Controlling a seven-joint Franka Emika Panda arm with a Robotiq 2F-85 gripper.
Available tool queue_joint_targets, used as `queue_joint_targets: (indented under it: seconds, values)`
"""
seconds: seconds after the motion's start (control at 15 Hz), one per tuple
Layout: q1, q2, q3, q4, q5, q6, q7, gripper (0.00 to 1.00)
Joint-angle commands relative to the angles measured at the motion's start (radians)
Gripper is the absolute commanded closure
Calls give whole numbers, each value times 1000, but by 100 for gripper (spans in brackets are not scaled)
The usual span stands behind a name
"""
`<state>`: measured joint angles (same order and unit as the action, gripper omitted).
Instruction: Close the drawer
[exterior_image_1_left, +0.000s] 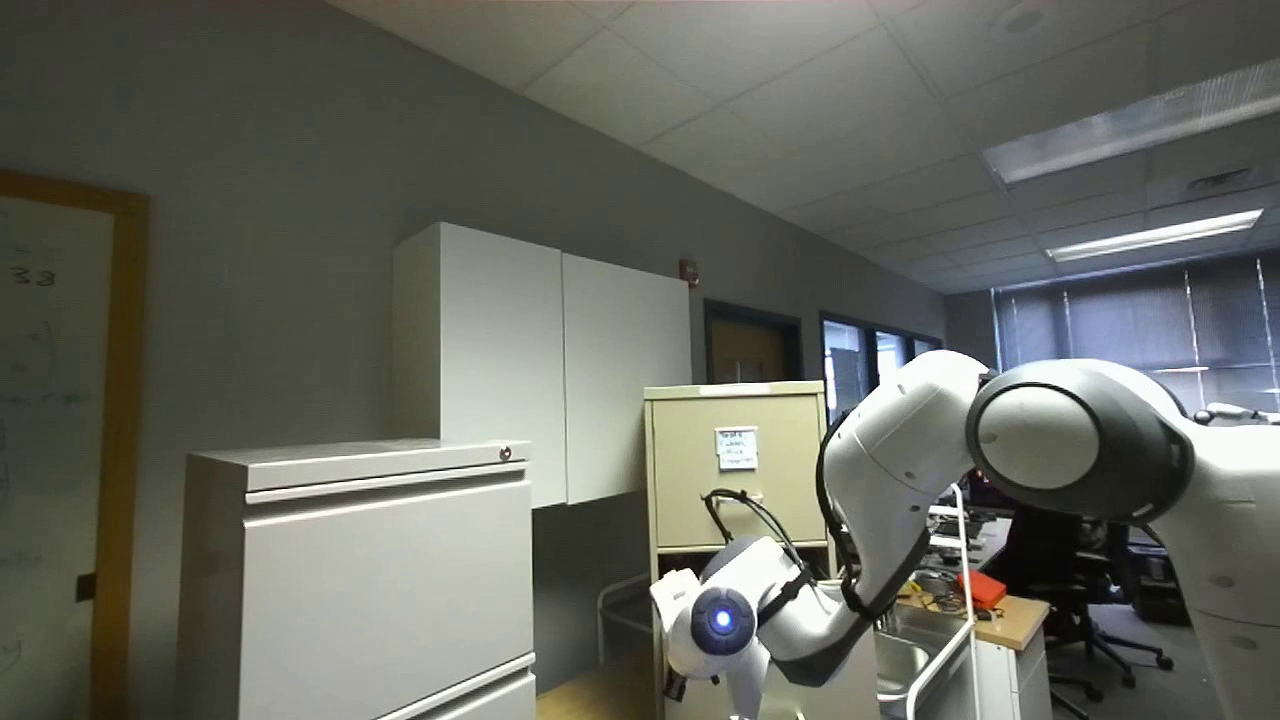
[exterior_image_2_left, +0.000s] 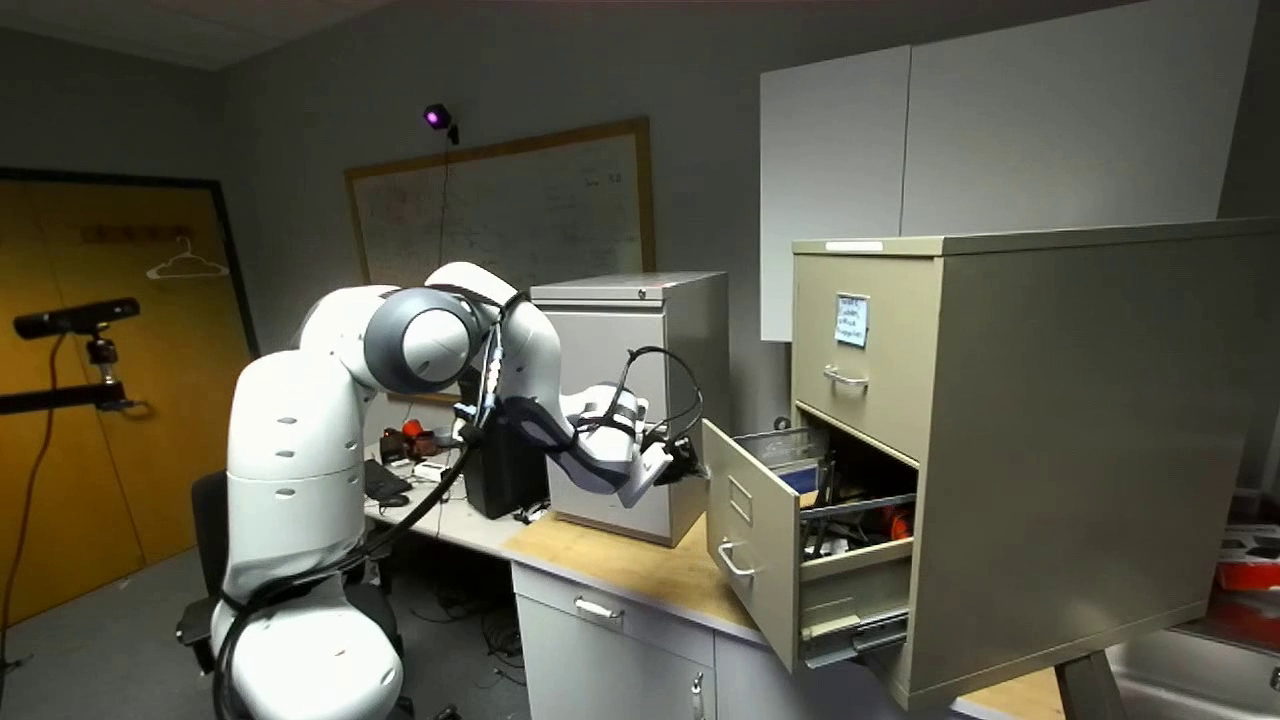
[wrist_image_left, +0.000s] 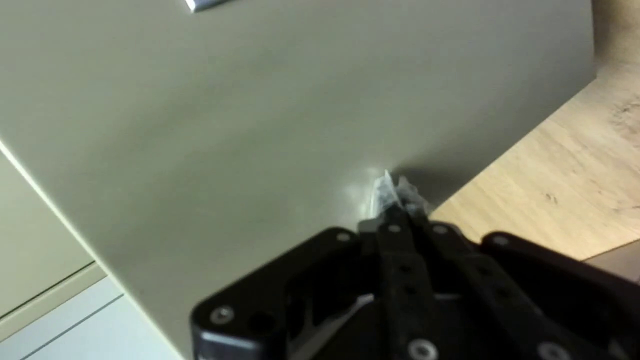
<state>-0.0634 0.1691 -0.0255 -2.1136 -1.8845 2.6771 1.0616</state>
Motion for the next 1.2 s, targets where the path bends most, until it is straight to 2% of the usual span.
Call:
queue_joint_targets:
  seconds: [0.0, 0.2, 0.33, 0.6, 0.87, 1.13]
  values:
    - [-54, 103, -36, 174, -227, 43, 180, 100]
    - [-92, 167, -45, 280, -300, 64, 268, 100]
    - [-108, 216, -46, 351, -294, 55, 279, 100]
    - [-140, 302, -49, 483, -223, 52, 261, 100]
    - [-150, 396, -42, 610, -230, -13, 288, 100]
    - [-160, 487, -45, 728, -140, -62, 270, 100]
